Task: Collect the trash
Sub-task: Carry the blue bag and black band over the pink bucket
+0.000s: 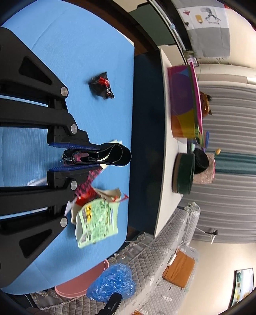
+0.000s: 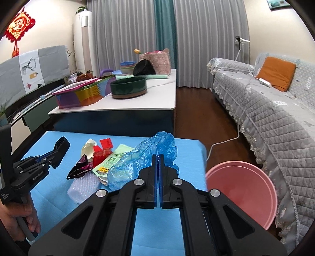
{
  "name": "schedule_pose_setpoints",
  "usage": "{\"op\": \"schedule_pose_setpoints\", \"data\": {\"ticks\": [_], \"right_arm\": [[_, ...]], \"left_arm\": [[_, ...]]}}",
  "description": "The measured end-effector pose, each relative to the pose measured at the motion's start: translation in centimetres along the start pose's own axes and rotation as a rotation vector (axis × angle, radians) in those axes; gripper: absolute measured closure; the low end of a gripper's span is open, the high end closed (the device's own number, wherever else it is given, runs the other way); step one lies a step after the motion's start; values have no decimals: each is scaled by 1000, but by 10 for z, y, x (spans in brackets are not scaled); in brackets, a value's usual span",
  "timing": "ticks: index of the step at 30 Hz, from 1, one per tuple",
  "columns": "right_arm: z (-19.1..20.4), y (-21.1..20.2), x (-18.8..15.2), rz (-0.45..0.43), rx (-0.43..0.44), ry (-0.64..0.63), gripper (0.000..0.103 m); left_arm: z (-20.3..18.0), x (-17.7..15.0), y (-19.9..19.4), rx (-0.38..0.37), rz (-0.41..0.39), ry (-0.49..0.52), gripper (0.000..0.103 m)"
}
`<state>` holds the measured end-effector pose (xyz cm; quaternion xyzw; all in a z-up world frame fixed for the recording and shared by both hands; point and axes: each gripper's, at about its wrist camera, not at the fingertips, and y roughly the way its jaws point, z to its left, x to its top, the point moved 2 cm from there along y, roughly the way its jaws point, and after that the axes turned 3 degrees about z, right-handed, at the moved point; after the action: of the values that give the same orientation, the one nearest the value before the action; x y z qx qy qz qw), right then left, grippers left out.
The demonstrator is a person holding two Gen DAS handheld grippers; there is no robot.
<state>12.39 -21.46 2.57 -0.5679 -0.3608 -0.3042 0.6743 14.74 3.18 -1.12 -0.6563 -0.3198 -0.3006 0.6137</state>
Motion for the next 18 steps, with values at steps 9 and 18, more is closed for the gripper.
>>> {"op": "schedule_pose_setpoints", "data": {"ticks": [9, 18], "right_arm": [[-29, -22, -2, -26, -44, 36, 102], [-57, -36, 6, -56, -65, 98, 102]], "left_arm": [[-26, 3, -13, -47, -31, 42, 89], [-50, 12, -21, -91, -29, 60, 89]]}}
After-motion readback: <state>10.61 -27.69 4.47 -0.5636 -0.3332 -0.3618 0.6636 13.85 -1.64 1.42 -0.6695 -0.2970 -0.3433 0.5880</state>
